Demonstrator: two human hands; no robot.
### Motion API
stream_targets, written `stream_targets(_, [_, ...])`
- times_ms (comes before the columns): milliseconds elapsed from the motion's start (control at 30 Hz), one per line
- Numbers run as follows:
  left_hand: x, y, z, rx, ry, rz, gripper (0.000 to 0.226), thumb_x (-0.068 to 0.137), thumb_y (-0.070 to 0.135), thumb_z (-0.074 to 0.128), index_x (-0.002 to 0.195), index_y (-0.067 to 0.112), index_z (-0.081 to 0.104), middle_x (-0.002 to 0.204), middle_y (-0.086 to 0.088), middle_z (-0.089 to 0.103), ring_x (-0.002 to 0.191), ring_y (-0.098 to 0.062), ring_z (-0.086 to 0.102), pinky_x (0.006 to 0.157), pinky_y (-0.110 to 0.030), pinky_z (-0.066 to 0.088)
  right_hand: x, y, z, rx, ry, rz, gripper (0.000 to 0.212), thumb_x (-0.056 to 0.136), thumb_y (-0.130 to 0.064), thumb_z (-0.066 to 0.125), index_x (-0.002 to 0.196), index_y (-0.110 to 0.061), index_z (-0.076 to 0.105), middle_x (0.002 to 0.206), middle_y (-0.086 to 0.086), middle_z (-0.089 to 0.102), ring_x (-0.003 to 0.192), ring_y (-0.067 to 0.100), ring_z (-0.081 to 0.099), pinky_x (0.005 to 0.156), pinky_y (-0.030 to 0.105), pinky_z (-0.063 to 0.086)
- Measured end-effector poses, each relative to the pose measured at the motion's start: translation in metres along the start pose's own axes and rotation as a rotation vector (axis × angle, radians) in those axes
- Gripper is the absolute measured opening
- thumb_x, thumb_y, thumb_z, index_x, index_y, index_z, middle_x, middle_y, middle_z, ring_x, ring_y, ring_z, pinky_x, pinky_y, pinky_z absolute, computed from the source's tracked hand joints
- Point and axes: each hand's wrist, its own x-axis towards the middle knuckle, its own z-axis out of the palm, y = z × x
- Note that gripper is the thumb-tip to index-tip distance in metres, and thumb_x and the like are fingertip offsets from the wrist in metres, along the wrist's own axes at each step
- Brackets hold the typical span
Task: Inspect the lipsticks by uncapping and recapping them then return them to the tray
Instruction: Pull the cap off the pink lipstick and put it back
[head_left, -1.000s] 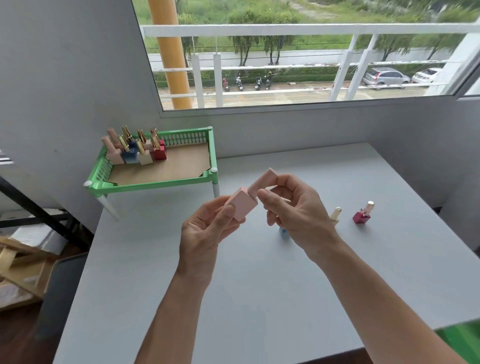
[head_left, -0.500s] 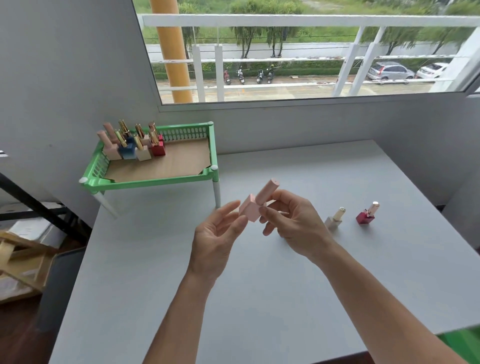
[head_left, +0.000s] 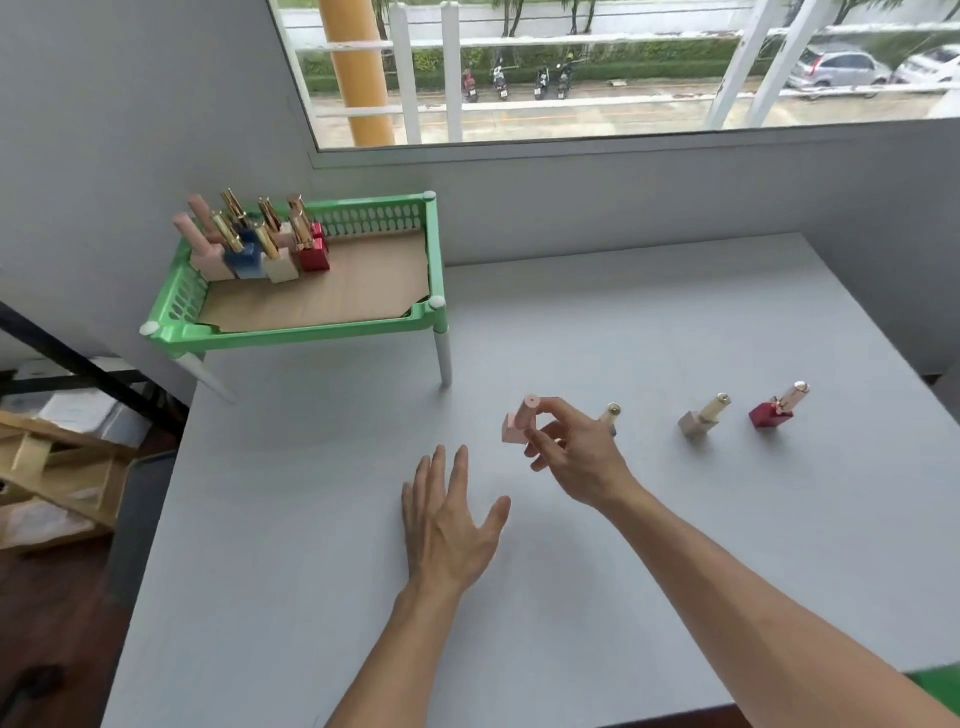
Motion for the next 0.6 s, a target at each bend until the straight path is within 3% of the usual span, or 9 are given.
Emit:
stream_targets(67, [-0.005, -0.01, 0.011, 0.068, -0.011, 0.006, 0.079, 0.084, 0.063, 0.041, 0.149, 0.029, 0.013, 0.16, 0.0, 0.008, 0.146, -0.017, -0.001, 0.116, -0.039, -0.006, 0.007, 0.004, 0.008, -0.001, -0.024, 0.008, 0.016, 0.092, -0.023, 0.055, 0.096, -0.038, 0.058, 0.078, 0.006, 0.069, 0.065, 0.013, 0.068, 0.069, 0.026, 0.056])
stream_targets(167, [-0.01, -0.018, 0.019, 0.142, 0.006, 0.03, 0.079, 0.083, 0.066, 0.032, 0.149, 0.027, 0.015, 0.16, 0.0, 0.006, 0.146, -0.017, -0.001, 0.113, -0.035, -0.015, 0.018, 0.01, 0.017, -0.016, -0.062, 0.032, 0.009, 0.092, -0.035, 0.054, 0.099, -0.034, 0.058, 0.077, 0.005, 0.071, 0.068, 0.015, 0.07, 0.075, 0.035, 0.058])
stream_targets(267, [-0.01, -0.017, 0.022, 0.182, 0.024, 0.032, 0.079, 0.082, 0.066, 0.03, 0.149, 0.025, 0.019, 0.16, -0.001, 0.01, 0.146, -0.018, 0.003, 0.114, -0.037, -0.012, 0.024, 0.015, 0.023, -0.075, -0.092, 0.05, 0.016, 0.09, -0.05, 0.049, 0.096, -0.037, 0.057, 0.075, -0.002, 0.072, 0.066, 0.011, 0.07, 0.075, 0.034, 0.057])
stream_targets(467, [-0.008, -0.016, 0.022, 0.194, 0.018, 0.028, 0.08, 0.081, 0.065, 0.031, 0.149, 0.024, 0.021, 0.159, 0.0, 0.012, 0.147, -0.018, 0.005, 0.116, -0.037, -0.01, 0.03, 0.023, 0.031, -0.111, -0.13, 0.047, 0.014, 0.091, -0.046, 0.048, 0.097, -0.036, 0.056, 0.073, -0.005, 0.071, 0.062, 0.014, 0.068, 0.071, 0.029, 0.054])
stream_targets(600, [-0.009, -0.016, 0.021, 0.199, 0.019, 0.025, 0.08, 0.081, 0.066, 0.03, 0.149, 0.025, 0.021, 0.159, 0.0, 0.012, 0.147, -0.017, 0.004, 0.115, -0.036, -0.012, 0.032, 0.023, 0.033, -0.114, -0.129, 0.048, 0.025, 0.087, -0.061, 0.044, 0.093, -0.039, 0.054, 0.07, -0.004, 0.069, 0.061, 0.016, 0.067, 0.07, 0.032, 0.056])
